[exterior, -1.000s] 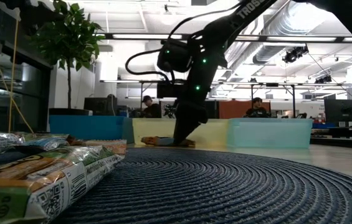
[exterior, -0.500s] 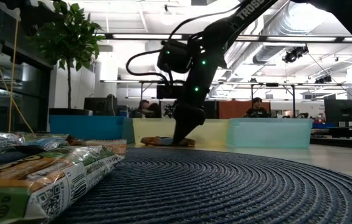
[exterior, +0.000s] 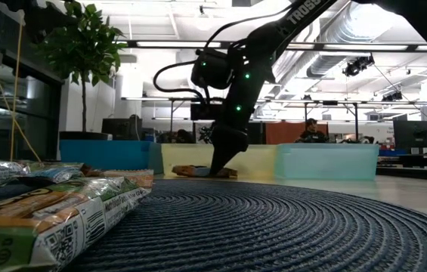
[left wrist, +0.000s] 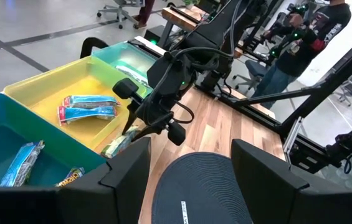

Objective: Pick and place Granola Bars by type
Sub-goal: Put the yellow granola bar into the green bin

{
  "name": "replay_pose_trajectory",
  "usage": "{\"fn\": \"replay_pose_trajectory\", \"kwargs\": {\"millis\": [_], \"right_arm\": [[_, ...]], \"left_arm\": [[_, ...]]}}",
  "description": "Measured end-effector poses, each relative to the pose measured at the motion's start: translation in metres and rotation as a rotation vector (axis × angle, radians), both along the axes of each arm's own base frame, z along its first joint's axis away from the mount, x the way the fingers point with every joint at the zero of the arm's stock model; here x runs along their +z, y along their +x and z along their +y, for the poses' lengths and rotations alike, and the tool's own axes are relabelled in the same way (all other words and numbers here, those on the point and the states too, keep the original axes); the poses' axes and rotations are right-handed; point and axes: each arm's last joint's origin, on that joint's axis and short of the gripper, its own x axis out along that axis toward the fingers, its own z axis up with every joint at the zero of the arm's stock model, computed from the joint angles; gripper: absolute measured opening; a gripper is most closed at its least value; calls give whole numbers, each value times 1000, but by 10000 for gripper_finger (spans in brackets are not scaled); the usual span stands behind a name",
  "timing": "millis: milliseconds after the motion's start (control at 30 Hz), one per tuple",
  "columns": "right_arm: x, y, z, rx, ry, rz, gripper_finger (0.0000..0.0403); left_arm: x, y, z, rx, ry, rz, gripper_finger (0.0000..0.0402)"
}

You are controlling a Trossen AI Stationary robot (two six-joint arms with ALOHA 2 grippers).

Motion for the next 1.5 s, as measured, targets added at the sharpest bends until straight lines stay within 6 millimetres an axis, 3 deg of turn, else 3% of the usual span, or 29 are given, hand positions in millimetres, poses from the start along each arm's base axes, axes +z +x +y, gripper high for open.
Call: {"fn": "replay_pose_trajectory", "kwargs": {"millis": [567,967,1233,1500], "right_arm": [[0,0,3,-132,113,-36,7],[8,8,7,-217,336,-117,0],[30,22,11,-200,613,-198,0],[61,34,13,-86,997,-251,0]], "left_arm": [[0,0,0,-1,0,0,218],[0,0,0,-3,-1,-1,218],[0,0,0,-4,-1,-1,218],[0,0,0,-8,-2,-1,218]]}}
